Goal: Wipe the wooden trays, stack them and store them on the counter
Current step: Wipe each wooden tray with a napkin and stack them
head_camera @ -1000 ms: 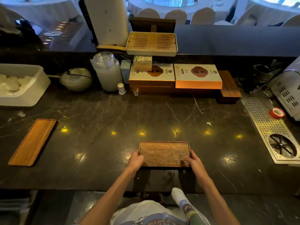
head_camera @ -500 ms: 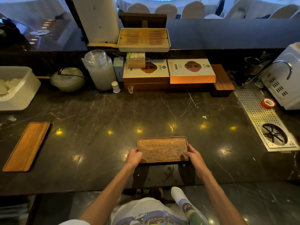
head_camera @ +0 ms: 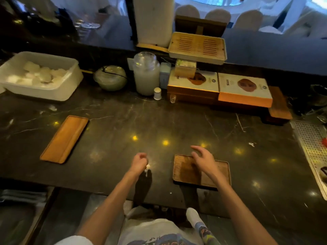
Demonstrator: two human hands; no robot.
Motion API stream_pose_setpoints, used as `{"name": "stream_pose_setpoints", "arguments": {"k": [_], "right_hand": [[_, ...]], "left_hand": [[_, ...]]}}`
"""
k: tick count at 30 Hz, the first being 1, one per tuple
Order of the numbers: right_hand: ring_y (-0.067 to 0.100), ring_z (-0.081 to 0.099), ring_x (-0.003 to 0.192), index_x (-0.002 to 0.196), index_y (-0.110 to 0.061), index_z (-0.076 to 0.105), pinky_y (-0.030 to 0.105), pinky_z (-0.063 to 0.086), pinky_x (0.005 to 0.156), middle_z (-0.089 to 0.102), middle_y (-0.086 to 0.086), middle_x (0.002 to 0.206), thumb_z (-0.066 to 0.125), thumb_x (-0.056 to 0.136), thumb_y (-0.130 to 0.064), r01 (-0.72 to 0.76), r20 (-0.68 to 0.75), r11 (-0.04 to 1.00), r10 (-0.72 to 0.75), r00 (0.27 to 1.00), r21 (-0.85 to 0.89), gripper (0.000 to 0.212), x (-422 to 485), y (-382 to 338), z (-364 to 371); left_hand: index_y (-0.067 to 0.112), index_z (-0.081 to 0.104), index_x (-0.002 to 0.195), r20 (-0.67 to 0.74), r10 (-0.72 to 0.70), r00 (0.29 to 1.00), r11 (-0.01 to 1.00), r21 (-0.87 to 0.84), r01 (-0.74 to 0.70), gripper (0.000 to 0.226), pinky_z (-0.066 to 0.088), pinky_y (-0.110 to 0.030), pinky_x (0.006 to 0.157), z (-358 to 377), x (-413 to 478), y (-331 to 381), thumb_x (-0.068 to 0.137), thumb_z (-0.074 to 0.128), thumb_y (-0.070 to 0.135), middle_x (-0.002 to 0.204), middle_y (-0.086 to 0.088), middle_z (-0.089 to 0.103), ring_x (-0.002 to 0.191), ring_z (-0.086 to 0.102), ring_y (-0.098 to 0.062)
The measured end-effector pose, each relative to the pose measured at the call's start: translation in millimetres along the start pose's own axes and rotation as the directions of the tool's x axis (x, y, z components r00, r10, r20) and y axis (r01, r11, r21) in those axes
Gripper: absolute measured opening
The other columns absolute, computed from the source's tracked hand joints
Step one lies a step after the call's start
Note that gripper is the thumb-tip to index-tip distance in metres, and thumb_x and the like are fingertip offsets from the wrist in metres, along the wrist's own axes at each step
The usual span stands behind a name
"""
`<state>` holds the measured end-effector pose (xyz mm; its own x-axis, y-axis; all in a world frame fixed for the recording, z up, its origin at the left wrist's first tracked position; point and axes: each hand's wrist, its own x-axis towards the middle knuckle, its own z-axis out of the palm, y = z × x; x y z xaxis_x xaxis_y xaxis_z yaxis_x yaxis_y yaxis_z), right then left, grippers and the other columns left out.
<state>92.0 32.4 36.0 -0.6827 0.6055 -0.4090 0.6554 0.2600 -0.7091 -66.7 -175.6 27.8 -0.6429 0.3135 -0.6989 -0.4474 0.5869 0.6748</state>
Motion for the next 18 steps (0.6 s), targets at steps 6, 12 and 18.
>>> {"name": "stream_pose_setpoints", "arguments": {"k": [6,12,18], "right_hand": [[0.018,0.056,0.123,0.134,-0.014,0.056,0.028,0.042,0.105,0.060,0.006,0.134,0.052,0.097,-0.019,0.243,0.258,0.961,-0.203,0.944,-0.135,0.038,36,-131,84],[0.020,0.054,0.125,0.136,-0.013,0.054,0.032,0.041,0.107,0.058,0.008,0.137,0.050,0.098,-0.021,0.389,0.503,0.888,-0.228,0.834,-0.243,0.039,75,-254,196],[0.026,0.049,0.131,0.145,-0.020,0.040,0.037,0.040,0.106,0.049,0.009,0.144,0.056,0.092,-0.025,0.402,0.579,0.853,-0.152,0.801,-0.334,0.055,120,-343,310]], "left_hand": [[0.005,0.049,0.129,-0.273,-0.043,0.961,0.976,-0.219,-0.019,0.033,0.042,-0.028,0.058,-120,18,-15,0.096,0.047,0.008,0.082,-0.002,0.055,0.067,0.051,-0.013],[0.002,0.048,0.130,-0.423,-0.206,0.882,0.912,-0.411,0.016,0.038,0.044,-0.057,0.101,-245,42,-45,0.092,0.046,0.005,0.129,-0.035,0.054,0.119,0.053,-0.051],[0.005,0.051,0.119,-0.475,-0.342,0.811,0.845,-0.532,0.045,0.030,0.050,-0.038,0.078,-329,62,-64,0.089,0.045,0.007,0.110,-0.020,0.058,0.097,0.059,-0.033]]}}
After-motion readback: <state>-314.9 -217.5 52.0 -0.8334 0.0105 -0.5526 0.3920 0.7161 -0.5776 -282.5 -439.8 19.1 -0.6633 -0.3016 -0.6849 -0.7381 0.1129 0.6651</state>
